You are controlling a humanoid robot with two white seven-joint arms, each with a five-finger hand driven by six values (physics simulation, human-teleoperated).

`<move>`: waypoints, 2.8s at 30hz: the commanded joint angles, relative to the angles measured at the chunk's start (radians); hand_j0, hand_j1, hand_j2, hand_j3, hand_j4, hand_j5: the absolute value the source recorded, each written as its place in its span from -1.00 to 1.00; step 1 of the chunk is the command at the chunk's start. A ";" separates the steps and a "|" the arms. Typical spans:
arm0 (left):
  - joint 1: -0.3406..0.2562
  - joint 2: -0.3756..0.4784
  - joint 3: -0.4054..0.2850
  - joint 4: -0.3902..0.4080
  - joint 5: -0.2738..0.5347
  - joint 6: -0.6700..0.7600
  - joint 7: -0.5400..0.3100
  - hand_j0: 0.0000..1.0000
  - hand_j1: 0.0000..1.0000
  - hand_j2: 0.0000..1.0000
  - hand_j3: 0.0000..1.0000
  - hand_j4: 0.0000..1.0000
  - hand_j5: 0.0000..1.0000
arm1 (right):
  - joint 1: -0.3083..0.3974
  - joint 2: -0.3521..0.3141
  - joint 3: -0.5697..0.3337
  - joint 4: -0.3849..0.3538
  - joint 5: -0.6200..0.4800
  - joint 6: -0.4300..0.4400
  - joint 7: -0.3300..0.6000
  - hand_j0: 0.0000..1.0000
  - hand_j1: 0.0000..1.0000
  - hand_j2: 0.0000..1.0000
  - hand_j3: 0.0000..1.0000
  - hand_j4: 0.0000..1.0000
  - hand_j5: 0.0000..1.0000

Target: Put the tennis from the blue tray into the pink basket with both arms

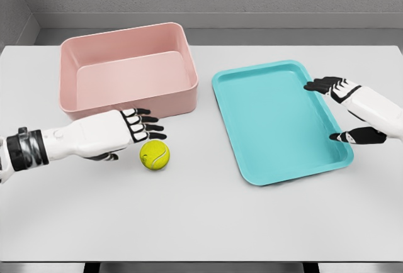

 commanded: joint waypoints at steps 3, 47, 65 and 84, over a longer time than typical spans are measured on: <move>-0.043 -0.016 -0.065 0.015 -0.001 0.001 -0.001 1.00 1.00 1.00 1.00 1.00 1.00 | 0.000 -0.001 -0.002 0.002 -0.013 0.003 -0.001 1.00 1.00 1.00 1.00 1.00 1.00; -0.143 -0.093 -0.235 0.132 -0.017 0.001 -0.024 1.00 1.00 1.00 1.00 1.00 1.00 | 0.008 -0.001 -0.002 0.001 -0.013 0.003 -0.001 1.00 1.00 1.00 1.00 1.00 1.00; -0.160 -0.093 -0.233 0.133 -0.012 0.001 -0.094 -0.03 -0.03 -0.03 -0.03 -0.03 -0.03 | 0.014 -0.004 -0.002 0.001 -0.014 0.003 -0.001 1.00 1.00 1.00 1.00 1.00 1.00; -0.268 -0.128 -0.224 0.123 0.022 0.001 -0.094 0.00 0.00 0.00 0.00 0.00 0.00 | 0.017 -0.004 -0.008 -0.001 -0.014 0.003 -0.001 1.00 1.00 1.00 1.00 1.00 1.00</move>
